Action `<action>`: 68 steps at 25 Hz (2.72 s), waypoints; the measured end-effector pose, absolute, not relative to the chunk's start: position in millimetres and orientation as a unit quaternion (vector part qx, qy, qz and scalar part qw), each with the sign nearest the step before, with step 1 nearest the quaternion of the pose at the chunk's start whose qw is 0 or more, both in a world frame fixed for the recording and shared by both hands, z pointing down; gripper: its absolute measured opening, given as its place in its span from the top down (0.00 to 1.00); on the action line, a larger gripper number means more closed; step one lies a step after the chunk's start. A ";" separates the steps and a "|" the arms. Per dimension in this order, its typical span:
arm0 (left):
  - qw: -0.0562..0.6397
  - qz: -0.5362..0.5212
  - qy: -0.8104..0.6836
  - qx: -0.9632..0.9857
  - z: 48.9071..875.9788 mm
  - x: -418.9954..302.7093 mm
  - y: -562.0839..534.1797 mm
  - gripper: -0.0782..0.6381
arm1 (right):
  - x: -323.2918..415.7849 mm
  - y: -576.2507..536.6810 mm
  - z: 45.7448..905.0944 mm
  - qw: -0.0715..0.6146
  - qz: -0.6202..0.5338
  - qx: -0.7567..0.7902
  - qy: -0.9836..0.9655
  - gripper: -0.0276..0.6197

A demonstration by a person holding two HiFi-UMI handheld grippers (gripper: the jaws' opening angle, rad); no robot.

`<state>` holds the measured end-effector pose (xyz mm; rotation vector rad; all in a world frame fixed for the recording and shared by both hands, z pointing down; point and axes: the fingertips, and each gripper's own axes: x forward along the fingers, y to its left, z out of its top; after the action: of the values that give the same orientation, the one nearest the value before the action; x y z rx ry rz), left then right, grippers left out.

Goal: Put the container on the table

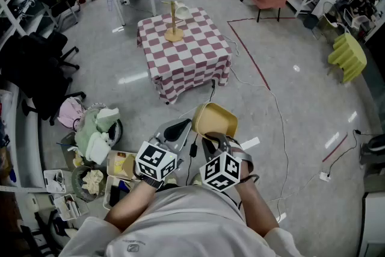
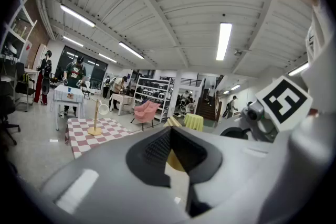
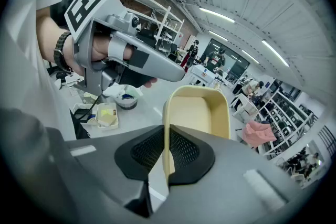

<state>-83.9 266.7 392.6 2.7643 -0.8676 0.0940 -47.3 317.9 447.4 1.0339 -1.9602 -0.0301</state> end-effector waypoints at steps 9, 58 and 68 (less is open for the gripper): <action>0.123 0.034 -0.297 0.946 393.5 -70.8 270.5 0.88 | -36.7 320.9 448.1 0.441 -0.009 0.414 -0.796 0.90; 0.128 0.049 -0.271 0.953 427.0 -51.1 1.9 0.89 | -23.5 55.5 488.1 0.465 -0.006 0.409 -0.785 0.90; 0.145 0.053 -0.269 0.951 445.4 -45.3 -69.0 0.88 | -17.3 -16.3 510.8 0.485 -0.012 0.388 -0.784 0.90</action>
<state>-45.3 -69.0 445.4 2.7379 -0.7755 0.1523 -17.3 -16.3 510.8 0.9435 -1.9088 -0.0296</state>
